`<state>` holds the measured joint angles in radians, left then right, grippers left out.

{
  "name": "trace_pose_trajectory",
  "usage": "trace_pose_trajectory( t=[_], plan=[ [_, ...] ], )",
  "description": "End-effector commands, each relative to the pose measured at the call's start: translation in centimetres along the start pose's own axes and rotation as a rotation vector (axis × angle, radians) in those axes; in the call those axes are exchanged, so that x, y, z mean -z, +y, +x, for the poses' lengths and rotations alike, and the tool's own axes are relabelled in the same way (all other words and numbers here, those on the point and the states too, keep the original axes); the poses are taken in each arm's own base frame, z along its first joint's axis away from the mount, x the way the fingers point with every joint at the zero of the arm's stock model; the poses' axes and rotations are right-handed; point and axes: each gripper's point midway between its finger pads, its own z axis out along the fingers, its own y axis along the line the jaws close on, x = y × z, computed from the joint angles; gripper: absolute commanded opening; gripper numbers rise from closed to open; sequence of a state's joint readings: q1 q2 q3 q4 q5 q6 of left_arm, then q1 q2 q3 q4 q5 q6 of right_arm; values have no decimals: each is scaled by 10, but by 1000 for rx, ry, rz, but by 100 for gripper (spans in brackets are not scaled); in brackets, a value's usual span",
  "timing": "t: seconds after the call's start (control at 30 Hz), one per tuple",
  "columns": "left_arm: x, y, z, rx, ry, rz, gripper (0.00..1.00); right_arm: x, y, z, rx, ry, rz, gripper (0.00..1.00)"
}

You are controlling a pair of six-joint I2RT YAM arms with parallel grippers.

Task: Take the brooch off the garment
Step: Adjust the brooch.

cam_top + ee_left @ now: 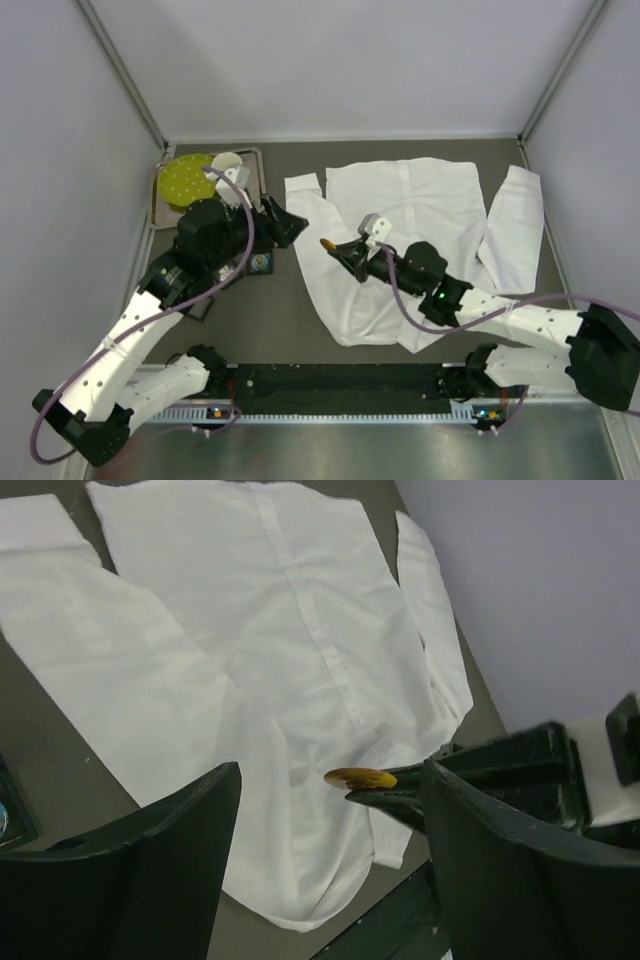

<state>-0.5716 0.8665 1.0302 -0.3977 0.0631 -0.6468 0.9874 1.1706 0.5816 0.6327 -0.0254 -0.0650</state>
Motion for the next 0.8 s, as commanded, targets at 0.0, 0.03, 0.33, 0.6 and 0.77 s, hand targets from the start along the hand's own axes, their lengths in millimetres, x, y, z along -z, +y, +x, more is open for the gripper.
trace_pose_trajectory(
  t=[0.0, 0.03, 0.33, 0.6, 0.77],
  plan=[
    [-7, -27, 24, -198, 163, 212, 77, 32, 41, 3, -262, 126, -302, 0],
    [-2, -37, 38, -246, 232, 310, 75, 40, 45, 7, -280, 185, -337, 0],
    [24, -48, 90, -349, 485, 587, 59, 76, 83, -1, -448, 278, -697, 0],
    [35, -51, 121, -250, 688, 719, 54, 79, 81, -10, -493, 299, -791, 0],
    [35, -52, 131, -205, 740, 741, 54, 74, 80, -12, -495, 316, -807, 0]
  ],
)
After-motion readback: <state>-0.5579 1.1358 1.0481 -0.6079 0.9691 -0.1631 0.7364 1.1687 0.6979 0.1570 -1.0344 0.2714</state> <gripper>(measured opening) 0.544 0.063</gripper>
